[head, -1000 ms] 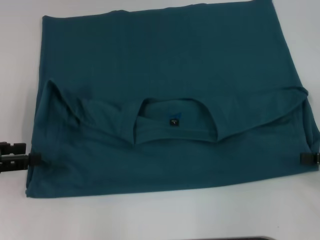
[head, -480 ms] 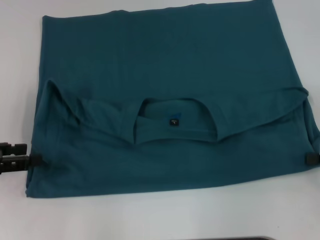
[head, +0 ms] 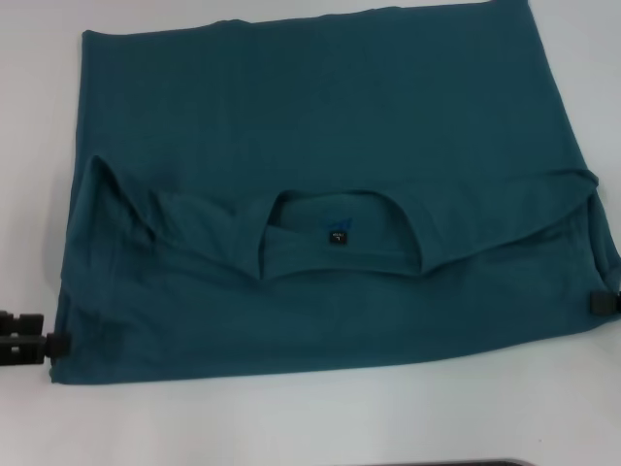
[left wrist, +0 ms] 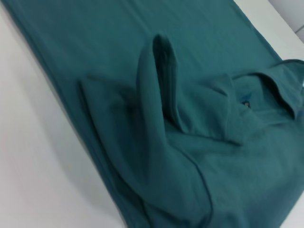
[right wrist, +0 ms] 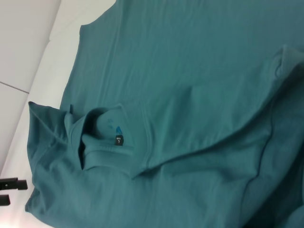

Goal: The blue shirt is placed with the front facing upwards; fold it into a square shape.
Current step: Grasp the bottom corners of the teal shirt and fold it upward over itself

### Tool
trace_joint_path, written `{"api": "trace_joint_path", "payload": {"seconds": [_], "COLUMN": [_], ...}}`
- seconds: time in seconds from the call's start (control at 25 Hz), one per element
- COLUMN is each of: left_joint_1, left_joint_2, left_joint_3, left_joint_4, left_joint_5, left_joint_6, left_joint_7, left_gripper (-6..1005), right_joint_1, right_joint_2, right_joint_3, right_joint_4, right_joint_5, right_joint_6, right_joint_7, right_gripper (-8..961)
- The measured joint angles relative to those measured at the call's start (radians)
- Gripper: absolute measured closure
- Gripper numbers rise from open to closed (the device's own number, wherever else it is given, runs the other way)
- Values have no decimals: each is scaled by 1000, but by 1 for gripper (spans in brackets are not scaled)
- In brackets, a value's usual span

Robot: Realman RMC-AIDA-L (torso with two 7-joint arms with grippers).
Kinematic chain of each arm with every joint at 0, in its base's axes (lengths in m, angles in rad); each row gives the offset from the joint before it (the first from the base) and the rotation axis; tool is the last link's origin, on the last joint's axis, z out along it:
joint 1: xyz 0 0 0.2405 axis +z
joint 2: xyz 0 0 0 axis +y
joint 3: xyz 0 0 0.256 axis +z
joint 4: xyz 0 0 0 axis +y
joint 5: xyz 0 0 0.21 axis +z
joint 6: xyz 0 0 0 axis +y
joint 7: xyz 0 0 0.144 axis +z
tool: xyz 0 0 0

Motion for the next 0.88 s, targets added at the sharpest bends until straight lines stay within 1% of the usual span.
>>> {"api": "trace_joint_path", "payload": {"seconds": [0.08, 0.2, 0.4, 0.6, 0.76, 0.88], "left_joint_1": [-4, -12, -32, -39, -42, -57], "left_joint_2": [9, 13, 7, 5, 5, 5], "left_joint_3": [4, 6, 7, 8, 35, 45], "left_joint_4": [22, 45, 64, 67, 68, 68], "left_joint_5": [5, 20, 63, 71, 73, 73], "left_joint_6": [4, 0, -11, -12, -12, -7], "left_joint_7": [-1, -2, -2, -7, -21, -23], "left_gripper": [265, 264, 266, 264, 265, 265], "right_joint_1": [-1, -2, -2, -3, -4, -4], "right_joint_2": [0, 0, 0, -2, -4, -4], "right_joint_3": [1, 2, 4, 5, 8, 12], "right_joint_4": [0, 0, 0, 0, 0, 0], "right_joint_5": [2, 3, 4, 4, 4, 4], "right_joint_6": [1, 1, 1, 1, 1, 2], "right_joint_7": [0, 0, 0, 0, 0, 1], "right_gripper": [922, 922, 923, 923, 922, 922]}}
